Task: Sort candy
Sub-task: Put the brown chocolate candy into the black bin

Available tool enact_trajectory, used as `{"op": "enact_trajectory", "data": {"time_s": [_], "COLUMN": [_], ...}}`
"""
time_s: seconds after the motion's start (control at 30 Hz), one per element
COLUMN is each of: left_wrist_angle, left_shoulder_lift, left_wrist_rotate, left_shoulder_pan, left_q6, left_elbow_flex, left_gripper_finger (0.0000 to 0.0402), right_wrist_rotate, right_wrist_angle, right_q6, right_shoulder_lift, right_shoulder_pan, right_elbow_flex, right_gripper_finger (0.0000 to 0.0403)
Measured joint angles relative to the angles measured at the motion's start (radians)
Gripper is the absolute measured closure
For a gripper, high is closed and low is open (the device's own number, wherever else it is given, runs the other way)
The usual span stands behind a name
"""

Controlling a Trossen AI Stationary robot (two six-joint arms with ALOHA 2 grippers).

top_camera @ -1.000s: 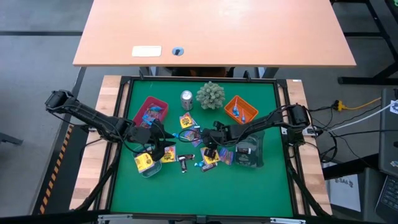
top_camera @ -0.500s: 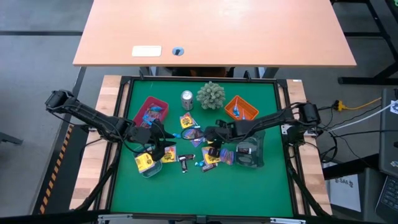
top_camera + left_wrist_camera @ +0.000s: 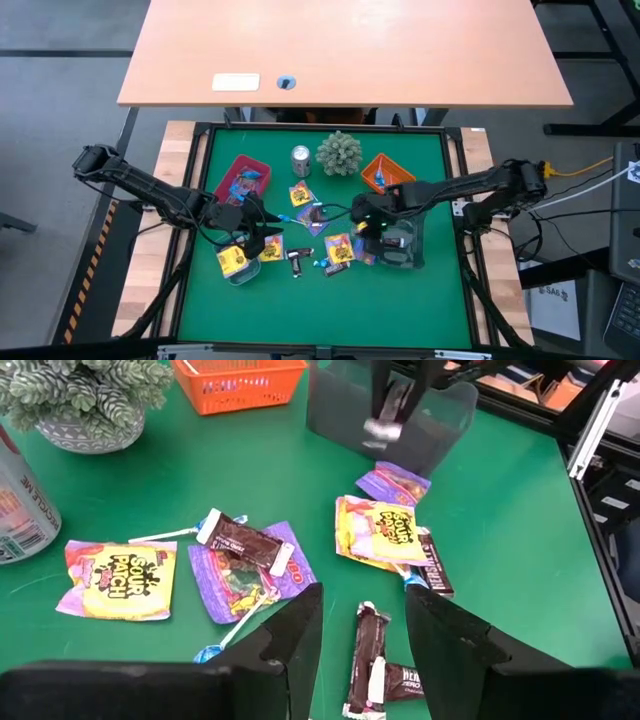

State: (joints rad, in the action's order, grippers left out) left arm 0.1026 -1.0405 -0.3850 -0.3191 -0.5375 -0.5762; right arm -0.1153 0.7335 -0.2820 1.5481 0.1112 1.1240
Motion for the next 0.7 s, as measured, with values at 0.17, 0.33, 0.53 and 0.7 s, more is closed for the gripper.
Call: {"op": "enact_trajectory", "data": {"time_s": [0.17, 0.33, 0.53, 0.7], "left_wrist_angle": [0.0, 0.0, -0.011, -0.053], "left_shoulder_lift": [0.0, 0.0, 0.0, 0.0], "left_wrist_rotate": [0.0, 0.0, -0.001, -0.043], "left_shoulder_pan": [0.0, 0.0, 0.0, 0.018], "left_q6": [0.0, 0.0, 0.0, 0.006], "left_elbow_flex": [0.0, 0.0, 0.0, 0.0], "left_gripper_finger": [0.027, 0.027, 0.027, 0.027], "right_wrist_rotate": [-0.01, -0.01, -0.01, -0.01], "right_wrist_angle": [0.205, 0.37, 0.486, 0.533], "right_q6": [0.0, -0.001, -0.001, 0.0], "right_shoulder_lift": [-0.074, -0.098, -0.096, -0.096], "right_shoulder_pan": [0.0, 0.0, 0.0, 0.0], "right_elbow_flex": [0.0, 0.0, 0.0, 0.0], "right_gripper_finger": [0.029, 0.029, 0.029, 0.029]}}
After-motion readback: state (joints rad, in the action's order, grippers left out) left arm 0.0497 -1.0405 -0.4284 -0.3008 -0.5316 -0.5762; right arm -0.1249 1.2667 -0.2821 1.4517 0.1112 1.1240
